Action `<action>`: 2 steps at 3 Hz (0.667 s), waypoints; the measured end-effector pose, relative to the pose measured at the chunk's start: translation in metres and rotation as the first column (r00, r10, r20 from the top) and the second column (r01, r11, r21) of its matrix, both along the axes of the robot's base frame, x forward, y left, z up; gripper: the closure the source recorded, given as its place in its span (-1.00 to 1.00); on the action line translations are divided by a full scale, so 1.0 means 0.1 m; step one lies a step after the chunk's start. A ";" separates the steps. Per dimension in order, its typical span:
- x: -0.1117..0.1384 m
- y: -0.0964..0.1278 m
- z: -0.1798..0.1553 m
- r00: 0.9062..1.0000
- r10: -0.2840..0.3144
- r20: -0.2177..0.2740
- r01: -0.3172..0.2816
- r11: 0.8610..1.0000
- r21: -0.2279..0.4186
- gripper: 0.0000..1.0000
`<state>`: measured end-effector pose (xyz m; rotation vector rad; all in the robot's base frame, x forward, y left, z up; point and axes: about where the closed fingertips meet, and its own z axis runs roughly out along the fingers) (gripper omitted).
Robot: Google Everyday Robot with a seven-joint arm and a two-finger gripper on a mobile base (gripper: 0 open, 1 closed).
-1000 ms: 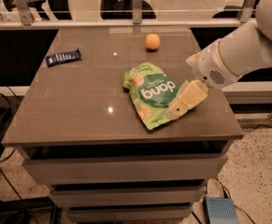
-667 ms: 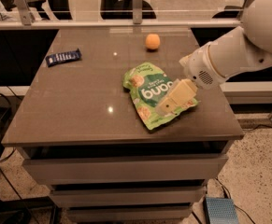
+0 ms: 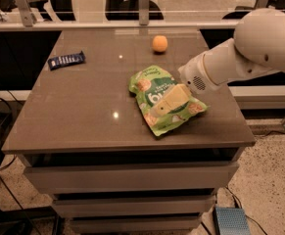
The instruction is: Move green rice chip bag near rxbar blueberry
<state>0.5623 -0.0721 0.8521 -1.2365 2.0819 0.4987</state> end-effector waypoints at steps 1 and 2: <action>0.02 0.10 -0.17 0.999 0.004 -0.033 -0.004 1.000 0.014 -0.65; 0.02 0.14 -0.28 0.999 0.001 -0.053 0.000 1.000 0.022 -0.19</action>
Offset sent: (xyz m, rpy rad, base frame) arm 0.0026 0.0149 -0.0405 0.0342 0.0770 -0.0115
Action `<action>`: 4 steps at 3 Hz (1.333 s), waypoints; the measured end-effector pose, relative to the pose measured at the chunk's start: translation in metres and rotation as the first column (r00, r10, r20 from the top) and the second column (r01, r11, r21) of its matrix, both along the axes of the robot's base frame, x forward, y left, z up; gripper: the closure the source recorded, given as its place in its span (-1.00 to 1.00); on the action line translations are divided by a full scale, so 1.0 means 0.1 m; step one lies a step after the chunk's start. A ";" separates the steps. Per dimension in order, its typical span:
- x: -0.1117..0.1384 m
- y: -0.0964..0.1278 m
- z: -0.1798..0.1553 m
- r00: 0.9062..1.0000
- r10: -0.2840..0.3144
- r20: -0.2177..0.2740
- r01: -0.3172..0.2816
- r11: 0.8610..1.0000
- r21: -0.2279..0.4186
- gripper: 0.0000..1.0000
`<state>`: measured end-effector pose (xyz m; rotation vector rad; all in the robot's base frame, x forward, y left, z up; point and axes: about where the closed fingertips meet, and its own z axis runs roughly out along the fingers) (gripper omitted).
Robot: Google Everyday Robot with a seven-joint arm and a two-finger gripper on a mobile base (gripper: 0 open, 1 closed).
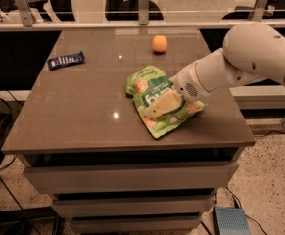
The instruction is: Move green rice chip bag near rxbar blueberry
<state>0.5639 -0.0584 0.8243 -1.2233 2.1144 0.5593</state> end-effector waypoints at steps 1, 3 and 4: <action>0.00 0.01 -0.03 1.000 -0.003 -0.005 0.004 1.000 0.004 0.28; 0.00 0.01 -0.01 1.000 -0.003 -0.005 0.003 1.000 0.005 1.00; 0.20 0.06 0.37 0.997 0.008 0.081 -0.008 1.000 -0.001 1.00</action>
Offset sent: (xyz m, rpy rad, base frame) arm 0.0129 0.0015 0.0191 0.0182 -0.0465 -0.0089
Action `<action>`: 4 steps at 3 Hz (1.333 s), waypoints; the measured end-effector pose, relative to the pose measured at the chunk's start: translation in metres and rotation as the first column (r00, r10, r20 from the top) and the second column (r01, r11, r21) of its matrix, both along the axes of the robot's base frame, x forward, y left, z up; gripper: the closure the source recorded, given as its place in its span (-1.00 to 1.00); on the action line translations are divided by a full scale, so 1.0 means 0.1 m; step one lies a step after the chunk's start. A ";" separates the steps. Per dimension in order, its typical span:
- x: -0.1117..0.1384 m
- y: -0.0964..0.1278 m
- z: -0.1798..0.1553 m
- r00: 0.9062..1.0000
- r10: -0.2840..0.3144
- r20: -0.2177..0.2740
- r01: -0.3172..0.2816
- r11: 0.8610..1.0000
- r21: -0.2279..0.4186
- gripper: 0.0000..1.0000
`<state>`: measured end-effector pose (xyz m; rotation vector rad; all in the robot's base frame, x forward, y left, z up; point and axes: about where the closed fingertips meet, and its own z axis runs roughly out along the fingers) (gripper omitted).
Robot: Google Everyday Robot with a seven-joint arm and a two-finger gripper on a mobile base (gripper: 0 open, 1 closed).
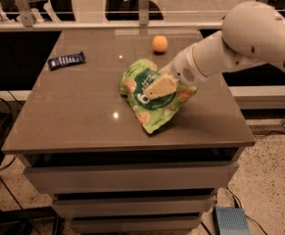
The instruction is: Move green rice chip bag near rxbar blueberry
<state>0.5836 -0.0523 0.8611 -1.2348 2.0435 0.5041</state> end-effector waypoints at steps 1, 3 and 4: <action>0.15 0.02 0.48 0.994 0.000 0.107 0.000 1.000 -0.001 1.00; 0.15 0.03 0.73 0.988 0.007 0.156 -0.007 1.000 0.003 1.00; 0.22 0.14 0.73 0.985 0.005 0.171 -0.013 0.999 0.041 1.00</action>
Offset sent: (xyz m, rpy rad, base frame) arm 0.0263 0.0005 0.0991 0.0190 -0.2188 -0.0145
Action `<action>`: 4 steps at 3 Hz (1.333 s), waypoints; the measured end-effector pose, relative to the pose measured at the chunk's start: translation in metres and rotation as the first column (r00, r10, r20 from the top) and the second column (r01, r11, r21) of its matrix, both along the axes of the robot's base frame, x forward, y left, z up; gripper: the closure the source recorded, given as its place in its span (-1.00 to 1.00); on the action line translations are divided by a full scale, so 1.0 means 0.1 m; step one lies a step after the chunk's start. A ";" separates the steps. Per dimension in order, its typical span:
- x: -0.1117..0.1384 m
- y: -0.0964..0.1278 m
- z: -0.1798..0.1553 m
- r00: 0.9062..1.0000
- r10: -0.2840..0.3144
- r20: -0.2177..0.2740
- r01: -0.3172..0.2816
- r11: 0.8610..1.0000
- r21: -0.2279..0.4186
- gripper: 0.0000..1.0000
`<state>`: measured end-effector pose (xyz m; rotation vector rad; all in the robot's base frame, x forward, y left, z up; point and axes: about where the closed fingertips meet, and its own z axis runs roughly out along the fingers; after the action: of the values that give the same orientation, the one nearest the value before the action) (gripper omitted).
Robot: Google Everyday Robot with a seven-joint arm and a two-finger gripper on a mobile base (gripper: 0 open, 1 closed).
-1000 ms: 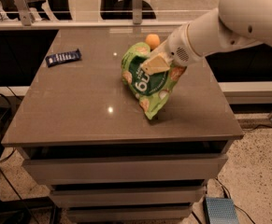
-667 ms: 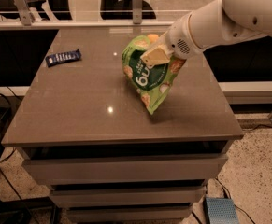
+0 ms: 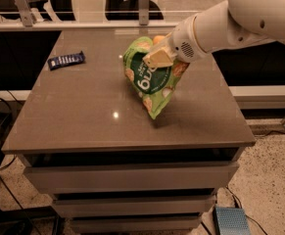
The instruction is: Move green rice chip bag near rxbar blueberry
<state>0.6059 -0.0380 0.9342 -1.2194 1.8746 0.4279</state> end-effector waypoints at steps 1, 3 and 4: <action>0.30 0.21 0.03 1.000 -0.004 0.029 0.002 0.999 0.054 1.00; 1.10 0.59 -0.10 0.995 -0.076 0.060 0.069 0.992 0.109 1.00; 1.47 0.80 -0.21 0.993 -0.103 0.059 0.096 0.988 0.117 1.00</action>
Offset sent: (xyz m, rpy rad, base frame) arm 0.1213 0.0632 -0.0053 0.1498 -0.0716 -0.0863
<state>0.7526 0.0419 0.9136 -1.0474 1.8209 0.4299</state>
